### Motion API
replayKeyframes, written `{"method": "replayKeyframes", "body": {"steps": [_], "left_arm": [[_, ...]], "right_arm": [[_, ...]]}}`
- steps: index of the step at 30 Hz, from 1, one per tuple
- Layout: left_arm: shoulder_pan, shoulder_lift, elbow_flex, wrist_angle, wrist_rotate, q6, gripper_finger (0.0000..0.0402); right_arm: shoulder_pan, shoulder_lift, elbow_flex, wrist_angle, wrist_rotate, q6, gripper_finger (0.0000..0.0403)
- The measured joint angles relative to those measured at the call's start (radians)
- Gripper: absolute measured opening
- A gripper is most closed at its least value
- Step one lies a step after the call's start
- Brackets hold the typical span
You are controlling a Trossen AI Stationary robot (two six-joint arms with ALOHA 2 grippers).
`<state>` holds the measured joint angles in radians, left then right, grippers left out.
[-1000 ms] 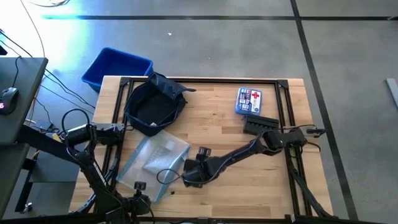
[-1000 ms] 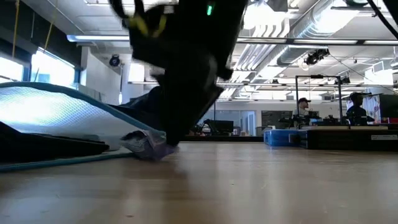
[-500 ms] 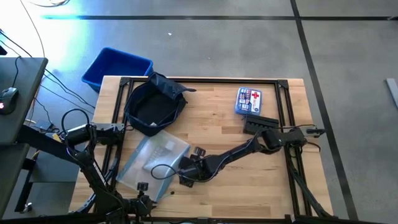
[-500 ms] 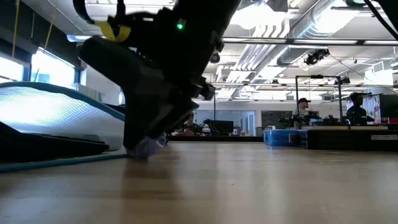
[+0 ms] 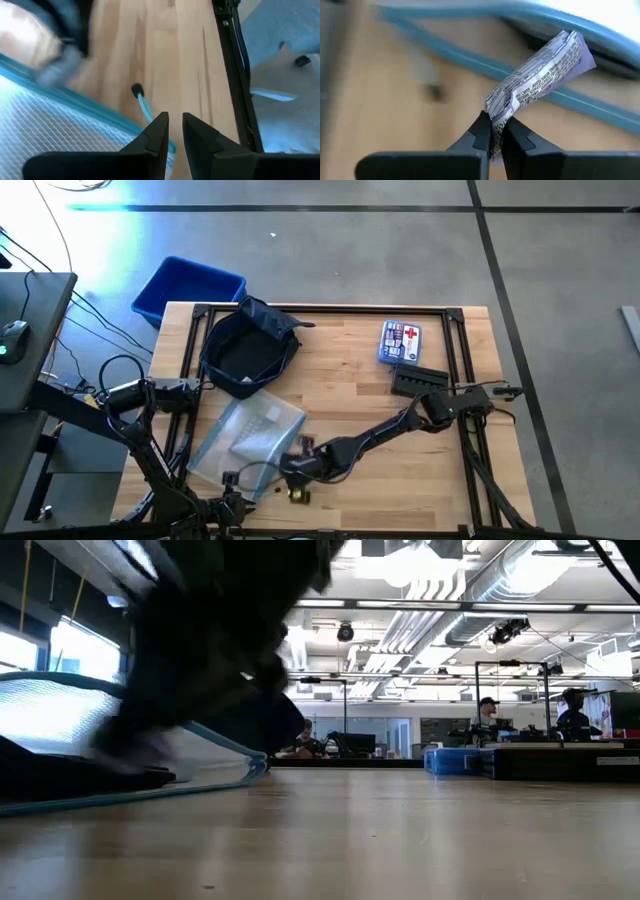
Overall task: Unpack backpack
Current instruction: Put the purple chocolate bar into the transparent zip bag
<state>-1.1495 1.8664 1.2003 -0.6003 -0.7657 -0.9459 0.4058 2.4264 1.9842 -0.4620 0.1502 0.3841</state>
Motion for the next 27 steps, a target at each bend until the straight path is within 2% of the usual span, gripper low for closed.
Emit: {"method": "replayKeyframes", "body": {"steps": [4, 10, 16, 27], "left_arm": [[0.019, 0.000, 0.000, 0.000, -0.047, 0.030, 0.0037], [0.055, 0.000, 0.000, 0.001, -0.090, 0.061, 0.0037], [0.079, 0.000, 0.000, 0.001, -0.134, 0.077, 0.0037], [0.067, 0.000, 0.000, 0.004, -0.135, 0.078, 0.0037]], "right_arm": [[-0.020, 0.000, 0.000, 0.078, 0.012, -0.026, 0.0003], [-0.094, 0.008, -0.001, 0.097, 0.016, -0.019, 0.0002], [-0.167, 0.034, -0.001, 0.220, -0.006, 0.001, 0.0001], [-0.210, 0.063, -0.002, 0.355, 0.003, 0.021, 0.0040]]}}
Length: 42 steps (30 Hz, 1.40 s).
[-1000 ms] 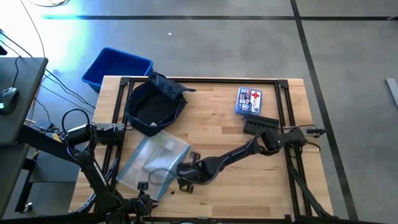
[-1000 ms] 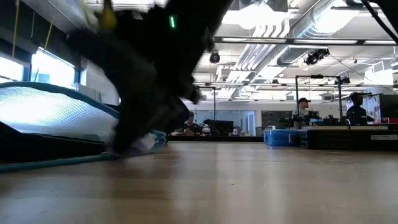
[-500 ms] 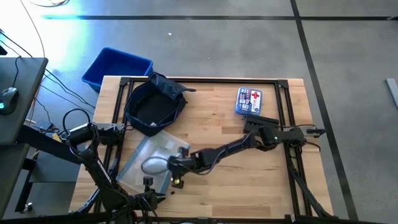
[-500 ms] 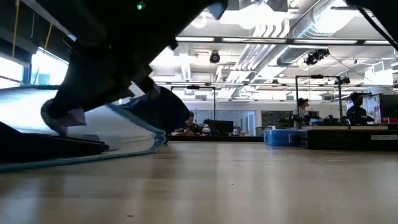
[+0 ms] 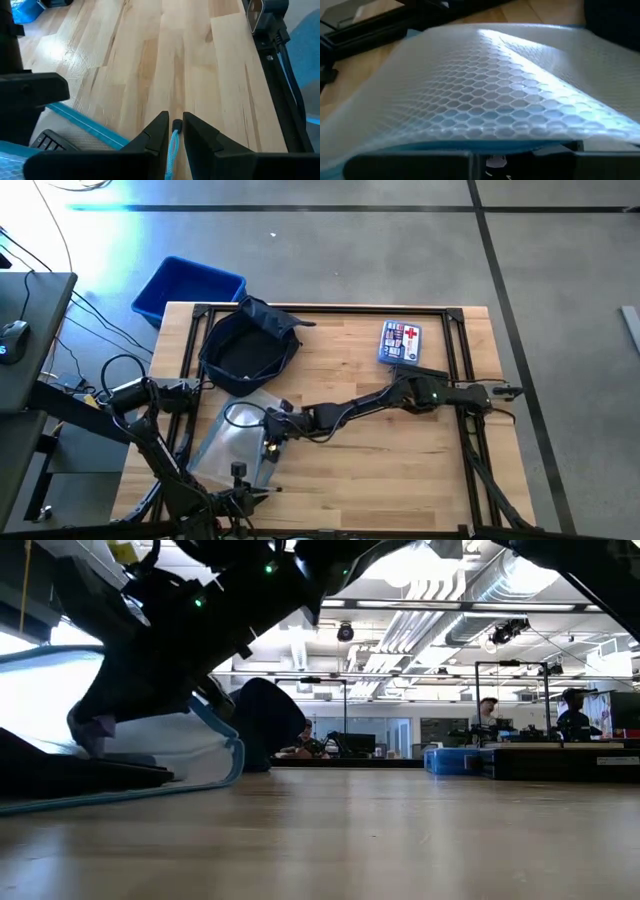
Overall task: Unpack backpack
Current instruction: Put the purple chocolate bar into the transparent zip bag, then close the transparent zip bag
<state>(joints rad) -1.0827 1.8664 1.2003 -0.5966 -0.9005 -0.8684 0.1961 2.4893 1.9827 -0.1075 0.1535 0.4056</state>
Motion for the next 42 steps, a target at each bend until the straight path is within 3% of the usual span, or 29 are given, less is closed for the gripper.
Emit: {"method": "replayKeyframes", "body": {"steps": [7, 16, 20, 27, 36, 42], "left_arm": [[-0.004, 0.000, 0.000, 0.023, 0.000, 0.018, 0.0037], [-0.004, 0.000, 0.000, 0.032, 0.000, 0.026, 0.0037], [-0.004, 0.000, 0.000, 0.053, 0.002, 0.051, 0.0037], [-0.008, 0.000, 0.000, 0.117, 0.025, 0.113, 0.0037], [-0.027, 0.000, 0.000, 0.197, 0.029, 0.198, 0.0037], [-0.052, 0.000, 0.000, 0.199, 0.132, 0.218, 0.0037]], "right_arm": [[0.002, 0.000, 0.000, 0.028, 0.008, -0.072, 0.0079], [0.001, 0.000, 0.000, 0.027, 0.046, -0.093, 0.0219], [-0.002, 0.000, 0.000, 0.023, 0.047, -0.092, 0.0251], [0.003, -0.032, 0.000, -0.067, 0.015, -0.101, 0.0241], [0.055, -0.097, 0.000, -0.410, 0.000, -0.100, 0.0204], [0.129, -0.102, 0.000, -0.575, 0.096, -0.125, 0.0185]]}}
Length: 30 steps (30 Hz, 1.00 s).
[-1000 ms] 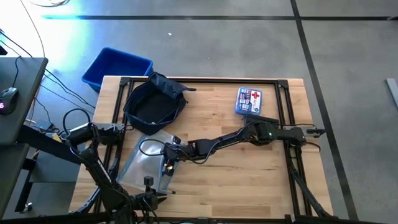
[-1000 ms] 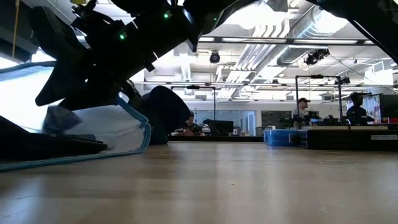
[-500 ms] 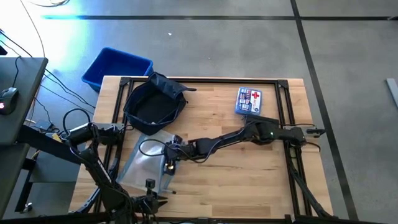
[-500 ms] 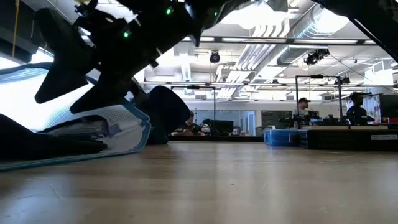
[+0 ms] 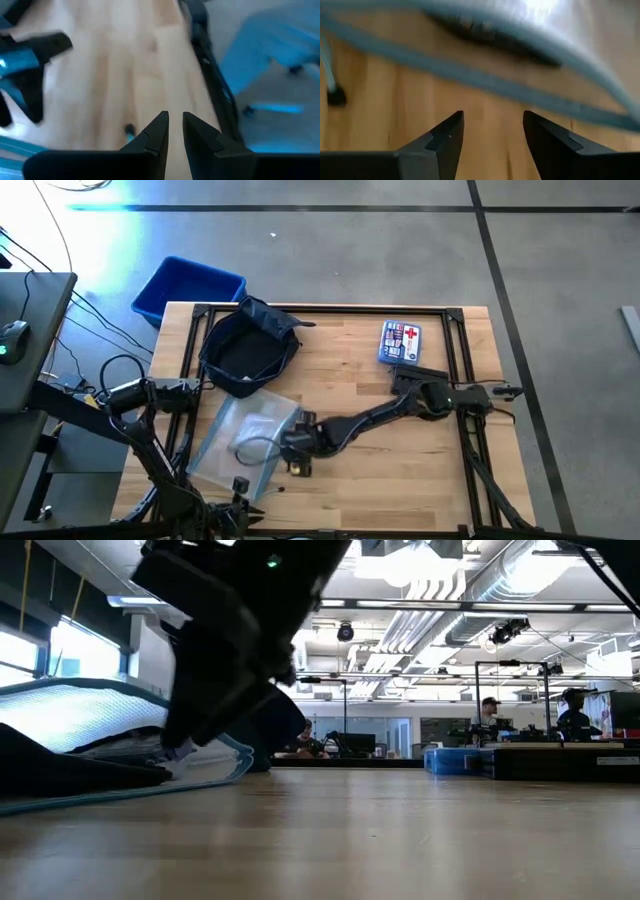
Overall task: Unpack backpack
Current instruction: Close the transparent zip bag
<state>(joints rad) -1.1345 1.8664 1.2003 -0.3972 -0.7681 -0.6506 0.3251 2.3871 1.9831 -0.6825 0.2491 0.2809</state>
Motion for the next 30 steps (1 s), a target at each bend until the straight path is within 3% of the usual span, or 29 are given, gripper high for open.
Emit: {"method": "replayKeyframes", "body": {"steps": [4, 6, 13, 19, 23, 30], "left_arm": [[-0.013, -0.001, 0.005, -0.012, 0.224, -0.002, 0.0037], [-0.020, -0.001, 0.020, -0.040, 0.268, -0.015, 0.0035], [-0.021, -0.001, 0.068, -0.244, 0.296, 0.028, 0.0020], [0.023, -0.001, 0.068, -0.259, 0.367, 0.084, 0.0050], [0.048, -0.001, 0.068, -0.229, 0.450, 0.181, 0.0072], [0.074, -0.001, 0.067, -0.156, 0.438, 0.238, 0.0076]], "right_arm": [[0.064, -0.001, 0.000, -0.100, 0.065, 0.051, 0.0173], [0.101, -0.001, 0.000, -0.126, 0.097, 0.097, 0.0169], [0.225, -0.001, -0.001, -0.127, 0.247, 0.182, 0.0165], [0.257, -0.001, -0.002, -0.151, 0.365, 0.170, 0.0165], [0.241, -0.001, -0.002, -0.157, 0.376, 0.172, 0.0165], [0.229, -0.001, -0.002, -0.156, 0.368, 0.201, 0.0165]]}}
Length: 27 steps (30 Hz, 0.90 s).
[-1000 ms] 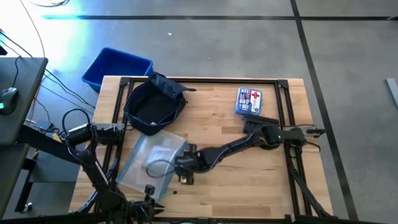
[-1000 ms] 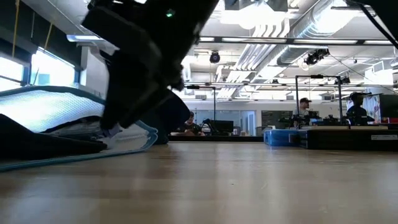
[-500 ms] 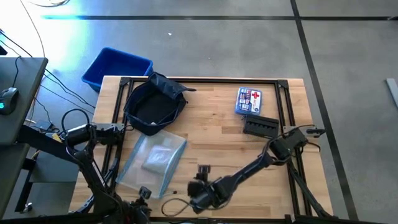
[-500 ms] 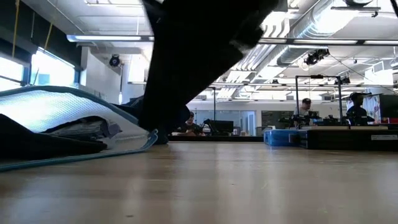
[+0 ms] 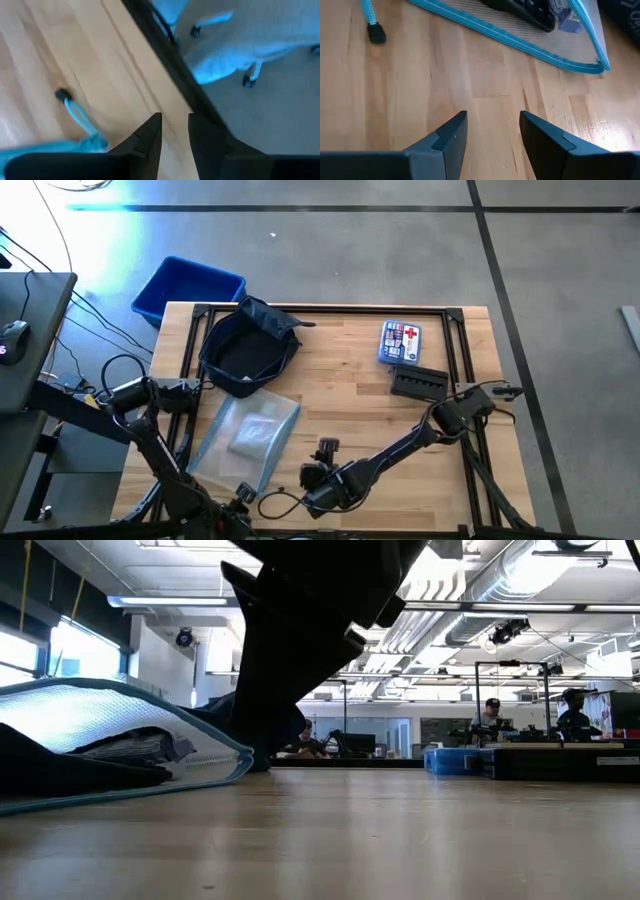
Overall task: Unpack backpack
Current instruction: Close the transparent zip bag
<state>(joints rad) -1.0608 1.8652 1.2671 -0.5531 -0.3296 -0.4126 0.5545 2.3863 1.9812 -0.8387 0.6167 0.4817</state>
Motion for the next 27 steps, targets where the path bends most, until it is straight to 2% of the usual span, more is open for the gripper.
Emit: {"method": "replayKeyframes", "body": {"steps": [5, 7, 11, 18, 22, 27], "left_arm": [[0.029, 0.000, 0.000, 0.018, -0.055, -0.017, 0.0078], [0.037, 0.000, 0.000, -0.020, -0.040, 0.041, 0.0084], [0.036, 0.000, 0.000, -0.085, -0.065, 0.158, 0.0112], [0.022, 0.001, 0.000, -0.134, -0.091, 0.241, 0.0168], [0.012, 0.035, 0.000, -0.199, -0.126, 0.236, 0.0183], [0.012, 0.108, 0.000, -0.207, -0.142, 0.184, 0.0182]], "right_arm": [[0.001, 0.000, 0.000, 0.000, -0.017, 0.000, 0.0165], [0.001, 0.000, 0.000, 0.000, -0.019, 0.000, 0.0165], [0.001, 0.000, 0.000, 0.000, -0.019, 0.001, 0.0165], [0.001, 0.000, 0.000, 0.000, -0.019, 0.001, 0.0165], [0.000, 0.000, 0.000, 0.000, -0.019, 0.001, 0.0165], [0.000, 0.000, 0.000, 0.000, -0.021, 0.001, 0.0165]]}}
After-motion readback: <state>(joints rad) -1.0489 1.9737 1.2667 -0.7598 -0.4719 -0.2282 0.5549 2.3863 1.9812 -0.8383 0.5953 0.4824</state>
